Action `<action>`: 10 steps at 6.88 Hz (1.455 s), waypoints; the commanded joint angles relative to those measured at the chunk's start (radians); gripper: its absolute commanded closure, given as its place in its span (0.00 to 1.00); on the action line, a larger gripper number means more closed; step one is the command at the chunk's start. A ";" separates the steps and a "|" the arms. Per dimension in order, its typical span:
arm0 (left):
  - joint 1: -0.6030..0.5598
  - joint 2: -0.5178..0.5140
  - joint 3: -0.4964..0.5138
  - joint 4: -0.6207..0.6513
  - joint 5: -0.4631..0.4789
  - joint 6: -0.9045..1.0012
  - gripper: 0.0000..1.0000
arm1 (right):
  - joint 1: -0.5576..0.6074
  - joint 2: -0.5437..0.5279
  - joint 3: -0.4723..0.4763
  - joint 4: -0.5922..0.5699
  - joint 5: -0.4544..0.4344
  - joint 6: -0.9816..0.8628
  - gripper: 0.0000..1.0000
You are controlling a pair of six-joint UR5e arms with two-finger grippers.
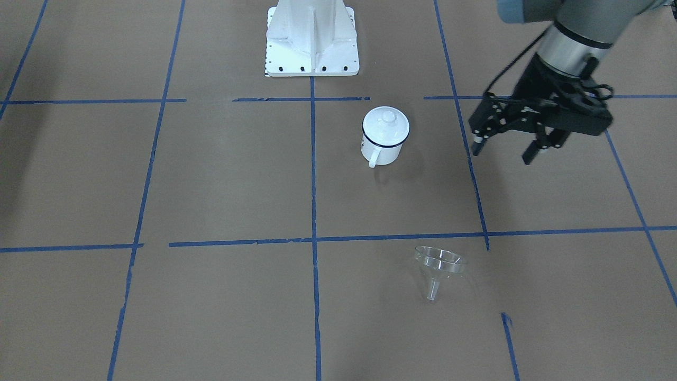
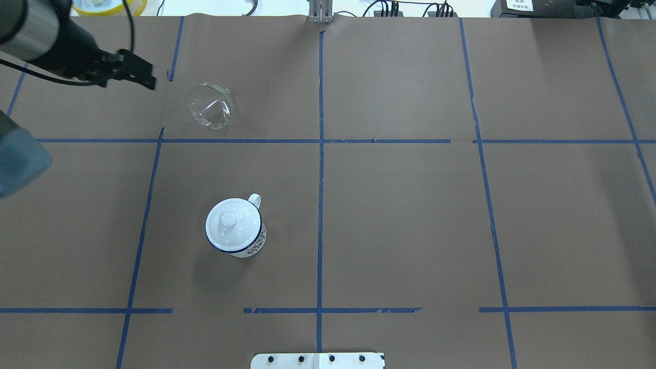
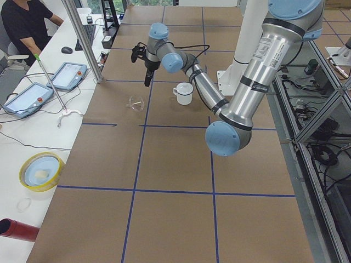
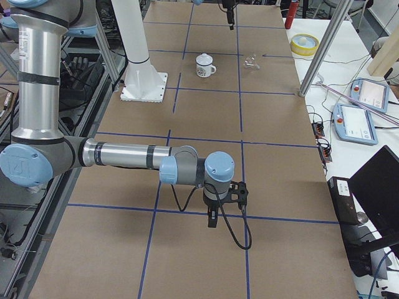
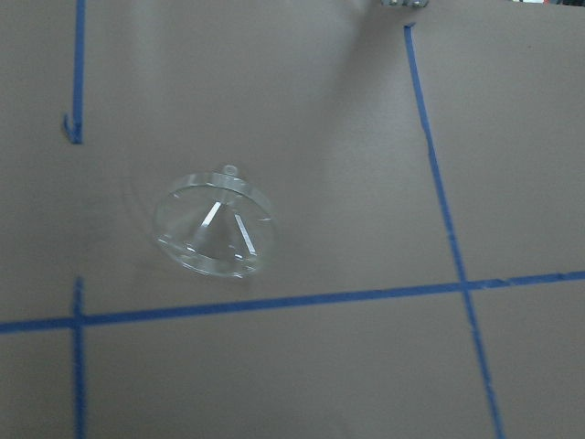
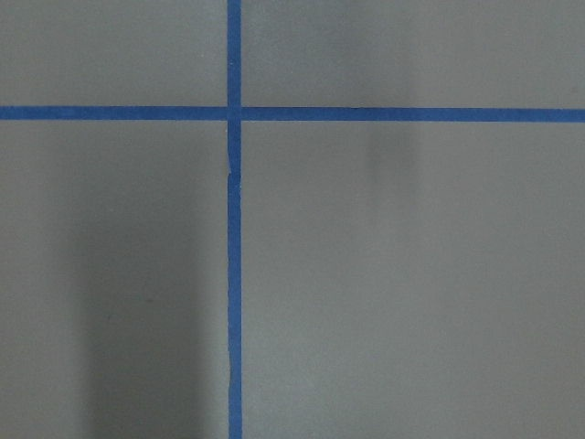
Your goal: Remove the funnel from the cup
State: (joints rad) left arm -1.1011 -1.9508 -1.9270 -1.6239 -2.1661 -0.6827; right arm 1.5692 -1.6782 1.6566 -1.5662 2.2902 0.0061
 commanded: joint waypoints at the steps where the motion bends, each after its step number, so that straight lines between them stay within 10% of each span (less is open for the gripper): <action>1: -0.231 0.132 0.156 0.006 -0.070 0.448 0.00 | 0.000 0.000 -0.001 0.000 0.000 0.000 0.00; 4: -0.429 0.355 0.217 -0.004 -0.072 0.786 0.00 | 0.000 0.000 0.000 0.000 0.000 0.000 0.00; 10: -0.499 0.483 0.235 0.048 -0.109 0.795 0.00 | 0.000 0.000 -0.001 0.000 0.000 0.000 0.00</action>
State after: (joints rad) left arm -1.5990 -1.4710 -1.6912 -1.5894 -2.2727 0.1119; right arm 1.5693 -1.6782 1.6565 -1.5662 2.2902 0.0061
